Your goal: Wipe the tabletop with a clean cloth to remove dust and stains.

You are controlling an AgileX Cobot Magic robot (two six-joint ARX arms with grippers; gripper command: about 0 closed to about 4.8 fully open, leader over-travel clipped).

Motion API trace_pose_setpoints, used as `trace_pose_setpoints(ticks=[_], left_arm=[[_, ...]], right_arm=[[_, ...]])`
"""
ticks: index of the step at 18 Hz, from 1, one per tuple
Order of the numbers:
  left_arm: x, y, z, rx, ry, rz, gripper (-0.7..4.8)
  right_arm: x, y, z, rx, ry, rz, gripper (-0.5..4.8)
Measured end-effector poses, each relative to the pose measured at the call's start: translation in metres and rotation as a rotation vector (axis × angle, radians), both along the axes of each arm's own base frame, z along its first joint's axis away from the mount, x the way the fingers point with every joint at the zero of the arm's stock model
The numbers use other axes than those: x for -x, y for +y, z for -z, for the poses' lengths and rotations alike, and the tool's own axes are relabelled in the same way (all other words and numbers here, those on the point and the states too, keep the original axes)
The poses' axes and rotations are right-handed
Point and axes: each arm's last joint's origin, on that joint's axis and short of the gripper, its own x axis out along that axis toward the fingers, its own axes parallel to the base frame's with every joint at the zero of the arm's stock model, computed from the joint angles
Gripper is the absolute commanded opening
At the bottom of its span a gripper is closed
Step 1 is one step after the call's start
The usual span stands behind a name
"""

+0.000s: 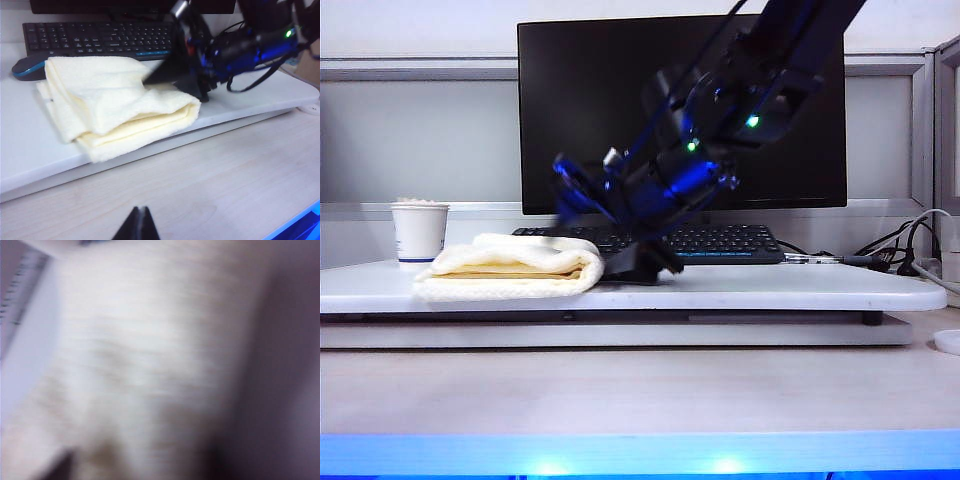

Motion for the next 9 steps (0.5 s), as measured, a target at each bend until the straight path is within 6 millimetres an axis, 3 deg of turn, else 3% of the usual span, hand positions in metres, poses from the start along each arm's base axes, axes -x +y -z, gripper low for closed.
trace_pose_setpoints(ticks=[9], left_arm=[[0.0, 0.0, 0.0, 0.003, 0.002, -0.001, -0.05]], right_arm=[[0.002, -0.012, -0.001, 0.17, 0.062, 0.072, -0.09]])
